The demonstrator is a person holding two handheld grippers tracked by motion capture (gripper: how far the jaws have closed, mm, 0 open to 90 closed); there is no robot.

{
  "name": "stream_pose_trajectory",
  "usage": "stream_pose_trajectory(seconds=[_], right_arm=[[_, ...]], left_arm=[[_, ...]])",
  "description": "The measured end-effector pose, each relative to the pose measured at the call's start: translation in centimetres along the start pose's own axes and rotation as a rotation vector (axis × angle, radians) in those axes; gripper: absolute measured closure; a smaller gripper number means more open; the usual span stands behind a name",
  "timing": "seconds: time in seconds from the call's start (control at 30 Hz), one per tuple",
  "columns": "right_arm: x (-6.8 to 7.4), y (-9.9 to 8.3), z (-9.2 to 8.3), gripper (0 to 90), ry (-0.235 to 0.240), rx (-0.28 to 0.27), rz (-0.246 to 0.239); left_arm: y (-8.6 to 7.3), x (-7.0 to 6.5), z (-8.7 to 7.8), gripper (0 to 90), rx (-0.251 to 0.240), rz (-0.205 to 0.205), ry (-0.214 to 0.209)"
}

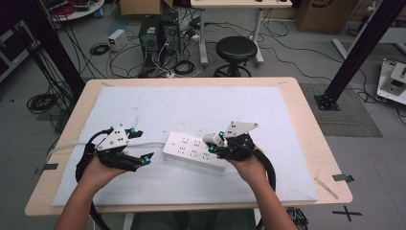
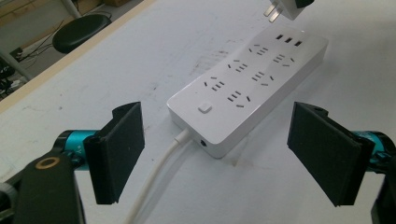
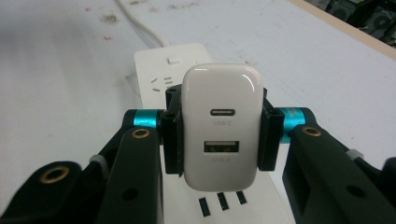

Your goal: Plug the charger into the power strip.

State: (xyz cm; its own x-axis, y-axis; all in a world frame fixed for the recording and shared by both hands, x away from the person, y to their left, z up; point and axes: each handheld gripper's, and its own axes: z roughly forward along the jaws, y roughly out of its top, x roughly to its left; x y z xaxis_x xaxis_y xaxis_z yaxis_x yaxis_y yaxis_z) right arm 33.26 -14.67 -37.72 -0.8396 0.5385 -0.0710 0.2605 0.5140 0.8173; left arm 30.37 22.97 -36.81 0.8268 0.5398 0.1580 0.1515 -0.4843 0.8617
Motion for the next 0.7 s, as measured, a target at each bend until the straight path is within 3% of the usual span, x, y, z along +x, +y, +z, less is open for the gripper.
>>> stream_pose_trajectory(seconds=[0.27,0.57,0.7], right_arm=[[0.1,0.8,0.0,63.1,-0.009,0.082,-0.11],[-0.7,3.1,0.9,63.2,0.053,0.24,-0.215],[-1.5,4.3,1.2,63.2,0.088,0.296,-0.232]], left_arm=[[-0.4,0.1,0.0,18.8,-0.005,-0.008,-0.002],[-0.7,-0.1,-0.3,18.7,0.004,-0.006,0.0],[-0.8,-0.1,-0.6,18.8,0.007,-0.005,0.006]])
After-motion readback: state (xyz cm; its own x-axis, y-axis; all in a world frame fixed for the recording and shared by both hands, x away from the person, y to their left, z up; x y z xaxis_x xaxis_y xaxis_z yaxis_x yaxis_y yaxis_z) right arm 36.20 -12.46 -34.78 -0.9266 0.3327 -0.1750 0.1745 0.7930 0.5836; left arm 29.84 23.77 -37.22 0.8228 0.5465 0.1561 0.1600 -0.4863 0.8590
